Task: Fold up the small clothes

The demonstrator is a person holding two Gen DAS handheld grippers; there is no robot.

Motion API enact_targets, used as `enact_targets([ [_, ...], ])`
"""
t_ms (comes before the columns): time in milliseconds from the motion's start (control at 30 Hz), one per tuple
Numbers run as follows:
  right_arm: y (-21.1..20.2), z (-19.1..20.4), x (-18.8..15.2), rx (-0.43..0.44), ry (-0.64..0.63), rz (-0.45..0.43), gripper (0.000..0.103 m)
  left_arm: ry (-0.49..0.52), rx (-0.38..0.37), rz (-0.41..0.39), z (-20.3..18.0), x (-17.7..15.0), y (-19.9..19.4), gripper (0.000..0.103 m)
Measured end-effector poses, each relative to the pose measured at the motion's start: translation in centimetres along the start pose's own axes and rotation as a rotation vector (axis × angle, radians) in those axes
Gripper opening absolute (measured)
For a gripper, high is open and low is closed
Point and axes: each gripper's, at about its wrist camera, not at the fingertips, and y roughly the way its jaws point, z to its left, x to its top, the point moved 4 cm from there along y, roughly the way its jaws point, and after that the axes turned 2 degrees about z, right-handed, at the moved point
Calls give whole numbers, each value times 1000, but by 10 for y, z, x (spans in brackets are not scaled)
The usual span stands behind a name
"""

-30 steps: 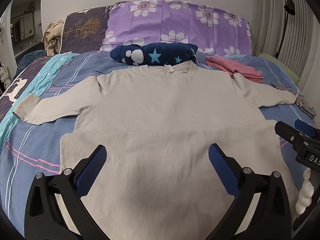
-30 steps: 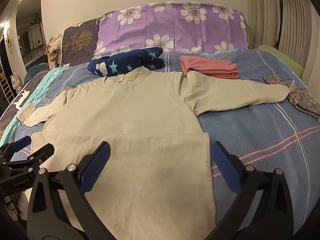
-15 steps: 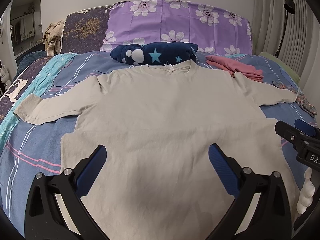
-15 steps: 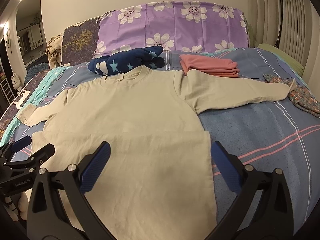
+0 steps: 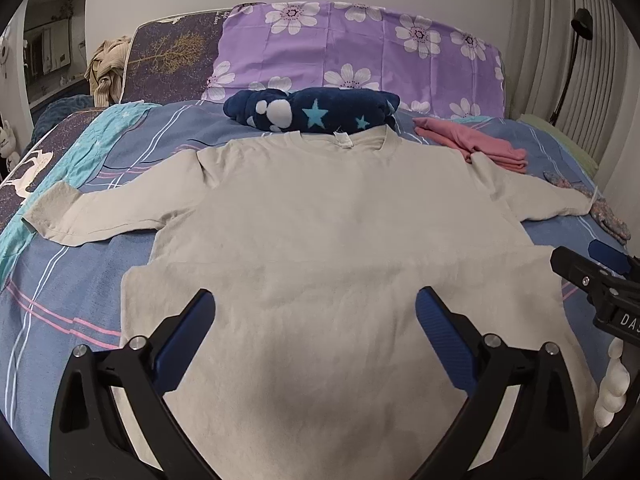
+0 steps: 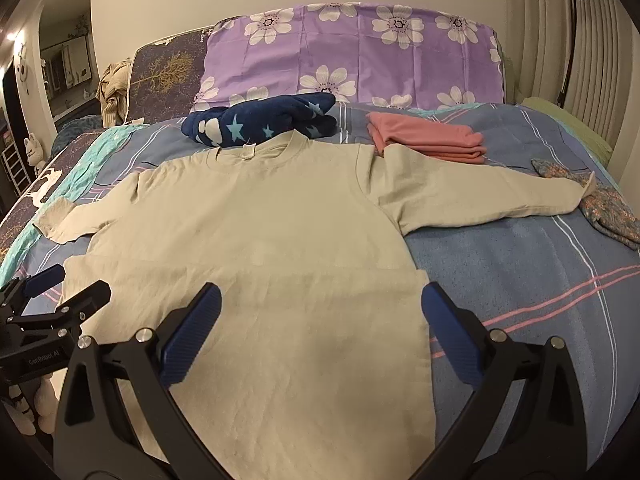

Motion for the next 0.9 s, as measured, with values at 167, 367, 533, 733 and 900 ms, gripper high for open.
enact_targets([
  [167, 5, -7, 6, 113, 31, 23, 46, -163, -94, -21, 65, 19, 3, 75],
  [367, 18, -18, 1, 84, 35, 69, 51, -447, 137, -2, 229, 24, 15, 66],
  [533, 28, -26, -1, 55, 52, 96, 57, -729, 195, 17, 357, 16, 31, 66],
  [733, 39, -22, 2, 35, 54, 117, 58, -874, 329, 10, 449, 33, 61, 67],
  [900, 46, -23, 3, 13, 50, 132, 61, -973, 389, 8, 497, 44, 82, 59],
])
